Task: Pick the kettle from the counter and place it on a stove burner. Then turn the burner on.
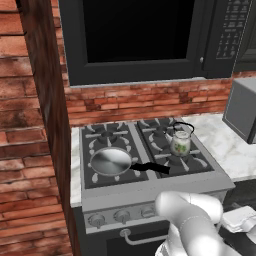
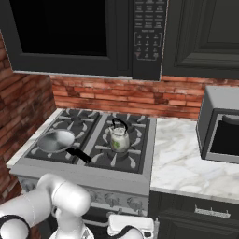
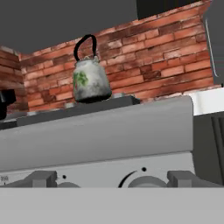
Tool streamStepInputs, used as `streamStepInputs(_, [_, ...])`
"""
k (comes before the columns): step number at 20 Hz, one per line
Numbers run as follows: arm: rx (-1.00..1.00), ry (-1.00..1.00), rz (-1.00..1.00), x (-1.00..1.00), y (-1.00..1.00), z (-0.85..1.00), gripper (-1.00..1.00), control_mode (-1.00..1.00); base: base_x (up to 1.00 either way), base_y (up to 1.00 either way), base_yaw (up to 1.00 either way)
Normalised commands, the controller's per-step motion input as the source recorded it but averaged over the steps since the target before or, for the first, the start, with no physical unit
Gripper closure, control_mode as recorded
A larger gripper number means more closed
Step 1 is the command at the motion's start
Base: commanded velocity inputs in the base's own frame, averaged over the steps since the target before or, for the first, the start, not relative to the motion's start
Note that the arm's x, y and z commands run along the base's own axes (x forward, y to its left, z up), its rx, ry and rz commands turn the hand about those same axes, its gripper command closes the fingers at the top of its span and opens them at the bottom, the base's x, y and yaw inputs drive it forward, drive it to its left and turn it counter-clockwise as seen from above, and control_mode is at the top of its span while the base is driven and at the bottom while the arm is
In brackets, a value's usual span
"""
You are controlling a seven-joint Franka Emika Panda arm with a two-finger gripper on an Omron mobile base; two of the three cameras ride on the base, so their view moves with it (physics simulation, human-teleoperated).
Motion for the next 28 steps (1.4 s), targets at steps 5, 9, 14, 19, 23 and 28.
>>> streamStepInputs(5, [0.00, -0.08, -0.09, 0.13, 0.01, -0.15, -1.00, -1.00, 0.00, 0.00, 0.00])
streamStepInputs(9, [0.00, -0.06, -0.04, 0.17, 0.00, -0.06, -1.00, -1.00, 0.00, 0.00, 0.00])
streamStepInputs(14, [0.00, -0.04, -0.01, 0.24, 0.00, -0.08, -1.00, -1.00, 0.00, 0.00, 0.00])
streamStepInputs(19, [0.00, -0.04, 0.00, 0.20, 0.00, -0.18, -1.00, -1.00, 0.00, 0.00, 0.00])
streamStepInputs(23, [0.00, -0.05, 0.00, 0.17, -0.07, -0.23, -1.00, -1.00, 0.00, 0.00, 0.00])
streamStepInputs(28, [0.00, -0.05, 0.00, 0.14, -0.16, -0.24, -1.00, -1.00, 0.00, 0.00, 0.00])
